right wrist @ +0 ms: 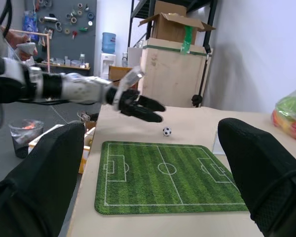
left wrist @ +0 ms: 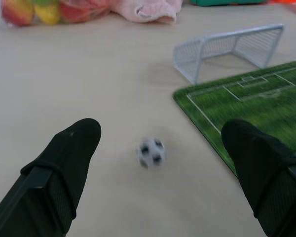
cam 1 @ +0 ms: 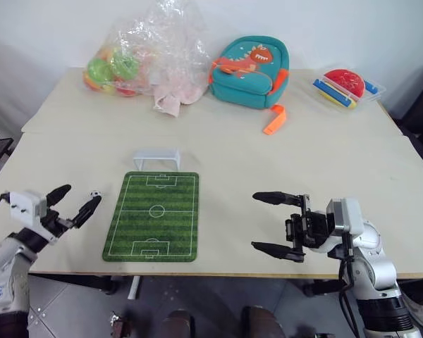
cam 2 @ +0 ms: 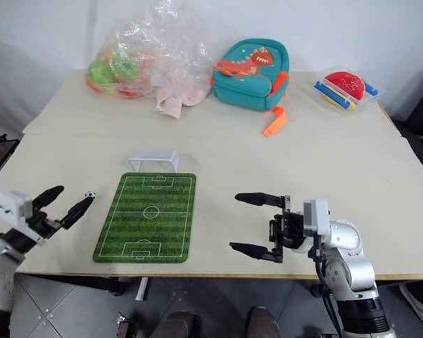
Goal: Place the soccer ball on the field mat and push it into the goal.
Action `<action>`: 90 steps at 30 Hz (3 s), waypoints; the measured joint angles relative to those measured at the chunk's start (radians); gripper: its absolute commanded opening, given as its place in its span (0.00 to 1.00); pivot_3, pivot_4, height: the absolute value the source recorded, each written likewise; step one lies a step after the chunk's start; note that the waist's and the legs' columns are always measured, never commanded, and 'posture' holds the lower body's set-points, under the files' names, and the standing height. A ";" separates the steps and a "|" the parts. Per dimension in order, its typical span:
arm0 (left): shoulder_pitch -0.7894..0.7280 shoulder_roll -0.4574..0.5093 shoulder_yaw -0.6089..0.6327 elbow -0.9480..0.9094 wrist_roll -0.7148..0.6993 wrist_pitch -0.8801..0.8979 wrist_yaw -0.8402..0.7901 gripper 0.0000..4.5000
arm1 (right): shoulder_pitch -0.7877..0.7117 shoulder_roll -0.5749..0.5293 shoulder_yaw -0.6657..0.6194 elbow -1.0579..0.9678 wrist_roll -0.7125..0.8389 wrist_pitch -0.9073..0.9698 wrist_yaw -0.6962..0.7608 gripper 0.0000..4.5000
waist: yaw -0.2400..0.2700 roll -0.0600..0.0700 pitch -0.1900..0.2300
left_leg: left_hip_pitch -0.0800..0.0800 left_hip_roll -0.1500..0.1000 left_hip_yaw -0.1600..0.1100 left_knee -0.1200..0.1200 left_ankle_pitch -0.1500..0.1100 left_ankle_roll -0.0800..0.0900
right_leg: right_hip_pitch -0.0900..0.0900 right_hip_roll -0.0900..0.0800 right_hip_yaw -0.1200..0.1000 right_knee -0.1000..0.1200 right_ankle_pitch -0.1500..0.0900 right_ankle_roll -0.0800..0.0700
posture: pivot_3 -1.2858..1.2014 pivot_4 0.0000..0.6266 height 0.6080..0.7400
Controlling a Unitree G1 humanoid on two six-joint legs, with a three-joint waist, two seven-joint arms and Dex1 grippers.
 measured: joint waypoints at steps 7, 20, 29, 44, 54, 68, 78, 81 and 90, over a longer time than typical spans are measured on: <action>-0.147 0.001 -0.072 0.204 0.073 -0.013 0.022 1.00 | 0.013 0.019 0.007 -0.003 -0.016 -0.005 -0.026 1.00 | -0.008 0.000 0.000 | -0.001 0.000 0.000 -0.001 0.000 0.000 | -0.001 0.000 -0.001 0.000 0.000 0.000 | 0.52 0.24 1.00; -0.154 0.026 -0.084 0.267 0.089 0.002 -0.023 0.19 | 0.013 0.031 0.008 -0.011 -0.033 -0.025 -0.078 1.00 | -0.007 0.000 0.000 | -0.001 0.000 0.000 0.000 0.000 0.000 | -0.002 0.000 -0.001 0.000 0.000 0.000 | 0.52 0.24 1.00; -0.084 0.081 -0.046 0.120 -0.053 0.054 -0.240 0.19 | 0.014 0.026 0.006 0.053 -0.051 -0.070 -0.035 1.00 | -0.010 0.000 0.000 | -0.002 0.001 0.000 0.000 0.000 0.000 | -0.003 0.000 -0.001 0.000 0.000 0.000 | 0.52 0.24 1.00; 0.069 0.160 -0.358 -0.344 -0.016 0.080 -0.591 0.19 | 0.135 -0.192 -0.073 0.106 0.003 -0.048 0.186 1.00 | -0.005 0.009 0.004 | -0.002 0.001 0.007 -0.001 -0.001 0.001 | 0.001 0.000 -0.001 -0.005 0.000 0.000 | 0.52 0.24 1.00; -0.003 0.142 -0.444 -0.205 0.085 -0.075 -0.622 0.19 | 0.133 -0.187 -0.011 0.101 -0.047 -0.091 0.186 1.00 | -0.005 0.009 0.004 | -0.002 0.001 0.010 0.000 -0.001 0.001 | 0.001 0.000 -0.001 -0.004 0.000 0.001 | 0.52 0.24 1.00; -0.006 0.141 -0.456 -0.169 0.096 -0.140 -0.625 0.19 | 0.126 -0.168 0.012 0.026 -0.052 -0.046 0.132 1.00 | -0.005 0.009 0.004 | -0.002 0.001 0.010 0.000 -0.001 0.001 | 0.001 0.000 -0.001 -0.004 0.000 0.001 | 0.52 0.24 1.00; 0.008 0.139 -0.456 -0.164 0.081 -0.151 -0.626 0.67 | 0.123 -0.168 0.013 -0.011 -0.051 -0.003 0.106 1.00 | -0.005 0.009 0.004 | -0.001 0.001 0.010 0.001 -0.001 0.001 | 0.001 0.000 -0.001 -0.003 0.000 0.001 | 0.52 0.24 1.00; 0.011 0.132 -0.454 -0.163 0.079 -0.161 -0.621 0.67 | 0.121 -0.168 0.013 -0.014 -0.050 0.009 0.104 1.00 | -0.004 0.009 0.004 | -0.002 0.001 0.010 0.001 -0.001 0.001 | 0.001 0.000 -0.001 -0.003 0.000 0.001 | 0.52 0.24 1.00; 0.027 0.130 -0.447 -0.164 0.076 -0.179 -0.612 0.67 | 0.119 -0.167 0.025 -0.041 -0.047 0.050 0.087 1.00 | -0.004 0.009 0.004 | -0.002 0.001 0.010 0.001 -0.001 0.001 | 0.001 0.000 -0.001 -0.003 0.000 0.001 | 0.52 0.24 1.00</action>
